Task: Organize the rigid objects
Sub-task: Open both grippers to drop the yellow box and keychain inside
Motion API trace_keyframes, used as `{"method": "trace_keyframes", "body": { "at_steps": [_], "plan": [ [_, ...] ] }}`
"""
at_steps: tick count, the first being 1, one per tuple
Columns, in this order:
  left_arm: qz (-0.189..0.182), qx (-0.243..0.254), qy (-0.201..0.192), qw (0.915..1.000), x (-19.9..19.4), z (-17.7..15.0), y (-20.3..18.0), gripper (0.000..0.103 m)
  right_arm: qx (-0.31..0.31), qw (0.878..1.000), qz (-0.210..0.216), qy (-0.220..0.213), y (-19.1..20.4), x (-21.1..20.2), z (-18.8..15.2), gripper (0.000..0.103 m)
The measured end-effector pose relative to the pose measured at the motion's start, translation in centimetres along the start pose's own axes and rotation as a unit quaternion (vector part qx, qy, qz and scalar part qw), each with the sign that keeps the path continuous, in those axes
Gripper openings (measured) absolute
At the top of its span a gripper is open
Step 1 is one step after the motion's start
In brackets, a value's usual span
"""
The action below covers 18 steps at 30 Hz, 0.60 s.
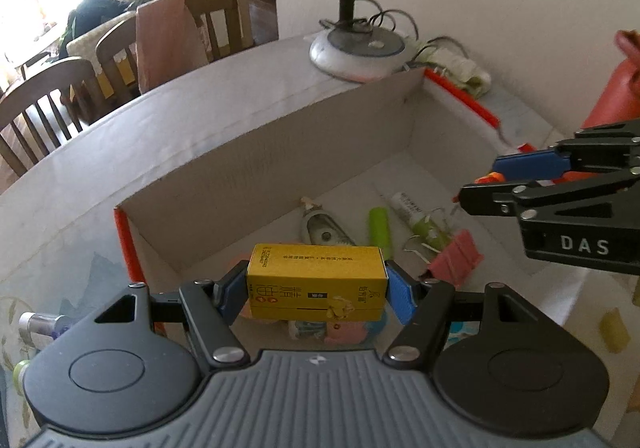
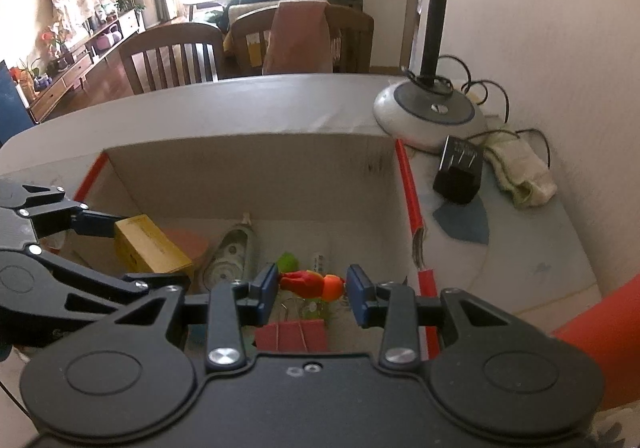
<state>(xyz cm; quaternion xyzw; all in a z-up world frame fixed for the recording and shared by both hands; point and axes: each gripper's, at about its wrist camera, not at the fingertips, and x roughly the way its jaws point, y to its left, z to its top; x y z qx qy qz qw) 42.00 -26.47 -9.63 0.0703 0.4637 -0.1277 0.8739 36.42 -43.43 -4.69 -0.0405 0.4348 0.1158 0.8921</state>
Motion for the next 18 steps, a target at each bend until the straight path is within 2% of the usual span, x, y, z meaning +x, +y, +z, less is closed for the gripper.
{"method": "trace_keyframes", "body": {
  "at_steps": [8, 18],
  "plan": [
    [0.007, -0.003, 0.024, 0.9997, 2.5, 0.3, 0.0, 0.070, -0.008, 1.000, 0.000, 0.030, 0.0, 2.6, -1.1, 0.037],
    [0.001, -0.015, 0.062, 0.9980, 4.2, 0.6, 0.5, 0.070, -0.013, 0.999, 0.004, 0.031, 0.3, 2.8, -0.9, 0.038]
  ]
}}
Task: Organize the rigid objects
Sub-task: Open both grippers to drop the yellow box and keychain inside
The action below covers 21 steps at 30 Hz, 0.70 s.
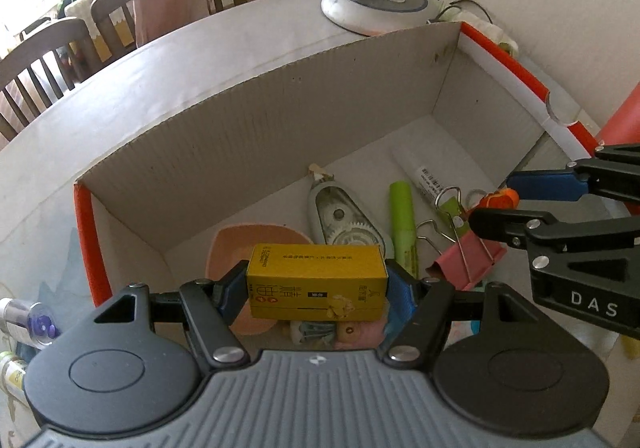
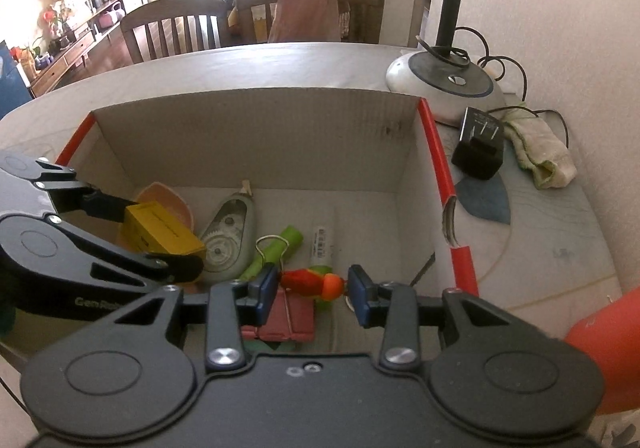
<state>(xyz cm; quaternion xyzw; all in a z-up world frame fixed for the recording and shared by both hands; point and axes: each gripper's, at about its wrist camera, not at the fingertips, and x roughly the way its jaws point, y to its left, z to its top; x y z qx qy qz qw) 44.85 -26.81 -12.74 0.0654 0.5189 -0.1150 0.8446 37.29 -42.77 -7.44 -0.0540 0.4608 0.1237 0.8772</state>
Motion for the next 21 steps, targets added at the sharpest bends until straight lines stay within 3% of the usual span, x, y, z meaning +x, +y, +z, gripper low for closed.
{"method": "trace_keyframes", "body": {
  "at_steps": [5, 9, 21],
  "plan": [
    [-0.002, -0.002, 0.010, 0.9999, 0.3, -0.1, 0.1, 0.071, -0.006, 1.000, 0.002, 0.004, 0.2, 0.0, 0.0, 0.042],
    [0.004, 0.004, 0.009, 0.9999, 0.2, -0.1, -0.1, 0.071, -0.007, 1.000, 0.005, 0.003, 0.3, -0.4, 0.1, 0.051],
    [0.012, 0.009, -0.013, 0.9998, -1.6, -0.4, -0.5, 0.074, -0.003, 1.000, 0.010, -0.012, 0.4, -2.3, 0.0, 0.058]
  ]
}}
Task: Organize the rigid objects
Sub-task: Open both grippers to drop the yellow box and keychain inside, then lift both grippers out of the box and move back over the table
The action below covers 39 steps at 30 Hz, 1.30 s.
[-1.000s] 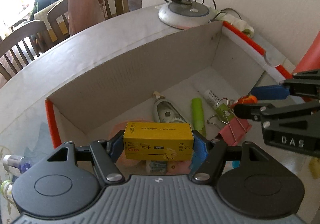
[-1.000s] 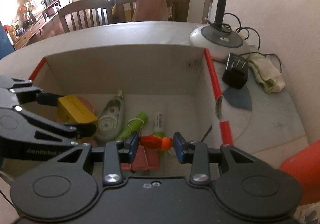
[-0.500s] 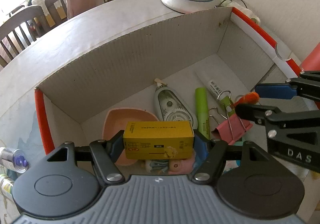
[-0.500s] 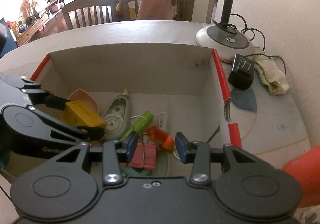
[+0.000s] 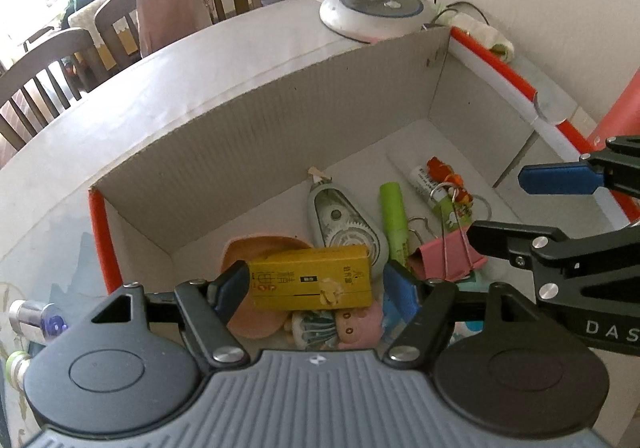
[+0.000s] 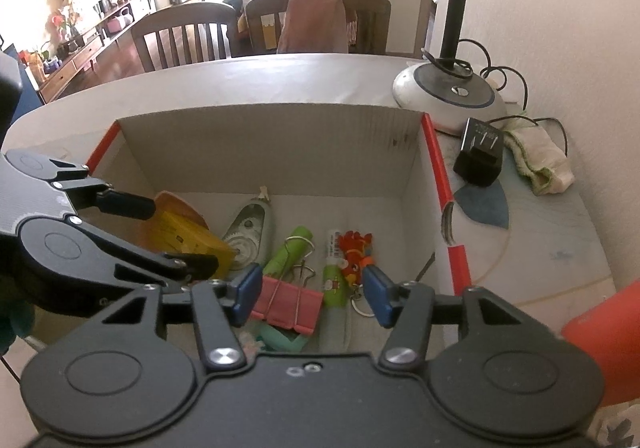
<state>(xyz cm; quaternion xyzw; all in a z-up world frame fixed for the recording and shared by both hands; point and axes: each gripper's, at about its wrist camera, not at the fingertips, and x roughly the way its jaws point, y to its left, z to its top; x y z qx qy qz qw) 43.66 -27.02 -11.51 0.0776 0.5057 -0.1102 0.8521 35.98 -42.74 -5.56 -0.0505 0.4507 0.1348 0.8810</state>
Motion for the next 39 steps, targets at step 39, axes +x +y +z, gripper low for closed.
{"method": "trace_keyframes", "body": {
  "at_steps": [39],
  "plan": [
    [-0.015, -0.041, -0.108, 0.9932, -13.6, -7.1, 6.0, 0.083, -0.015, 0.992, 0.077, -0.096, 8.7, -9.7, -0.7, 0.094]
  ]
}}
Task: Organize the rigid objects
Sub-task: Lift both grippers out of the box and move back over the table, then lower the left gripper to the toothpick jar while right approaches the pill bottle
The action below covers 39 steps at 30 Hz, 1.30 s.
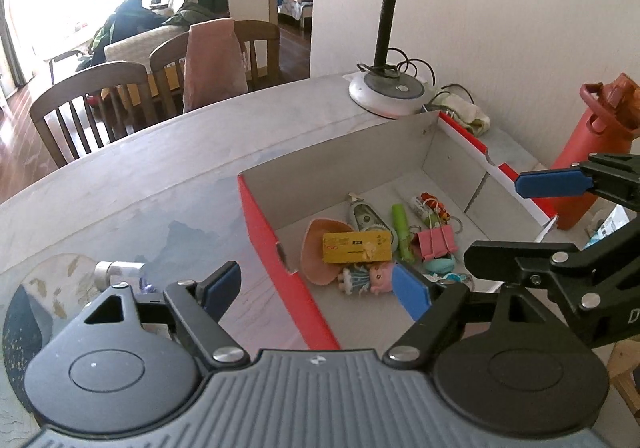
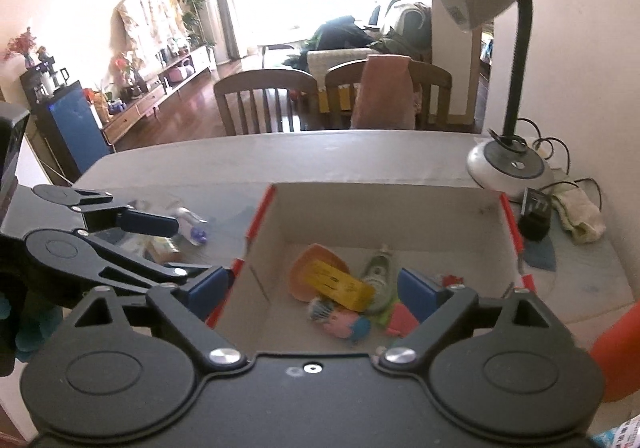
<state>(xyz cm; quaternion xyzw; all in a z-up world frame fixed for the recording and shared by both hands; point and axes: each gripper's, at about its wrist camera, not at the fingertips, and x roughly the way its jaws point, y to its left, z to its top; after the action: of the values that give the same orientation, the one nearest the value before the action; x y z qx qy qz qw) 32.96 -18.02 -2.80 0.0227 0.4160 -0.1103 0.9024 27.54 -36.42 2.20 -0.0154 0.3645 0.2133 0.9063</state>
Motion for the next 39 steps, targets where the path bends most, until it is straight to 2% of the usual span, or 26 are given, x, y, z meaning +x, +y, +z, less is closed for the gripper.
{"method": "trace_keyframes", "body": {
  "at_steps": [6, 12, 19, 39],
  "plan": [
    [0.004, -0.002, -0.011, 0.9999, -1.6, -0.9, 1.8, 0.086, -0.007, 1.000, 0.008, -0.018, 2.5, -0.2, 0.4, 0.099],
    [0.014, -0.003, -0.025, 0.9996, -2.8, -1.8, 3.9, 0.100, -0.005, 1.000, 0.015, -0.027, 4.7, 0.6, 1.0, 0.100],
    [0.018, -0.017, -0.029, 0.9993, -3.6, -2.9, 7.3, 0.102, -0.010, 0.999, 0.027, -0.035, 7.7, 2.2, 1.6, 0.102],
    [0.020, -0.067, -0.007, 0.9975, -2.4, -7.2, 18.5, 0.102, -0.026, 0.999, 0.022, 0.003, 16.3, 10.2, 2.9, 0.102]
  ]
}}
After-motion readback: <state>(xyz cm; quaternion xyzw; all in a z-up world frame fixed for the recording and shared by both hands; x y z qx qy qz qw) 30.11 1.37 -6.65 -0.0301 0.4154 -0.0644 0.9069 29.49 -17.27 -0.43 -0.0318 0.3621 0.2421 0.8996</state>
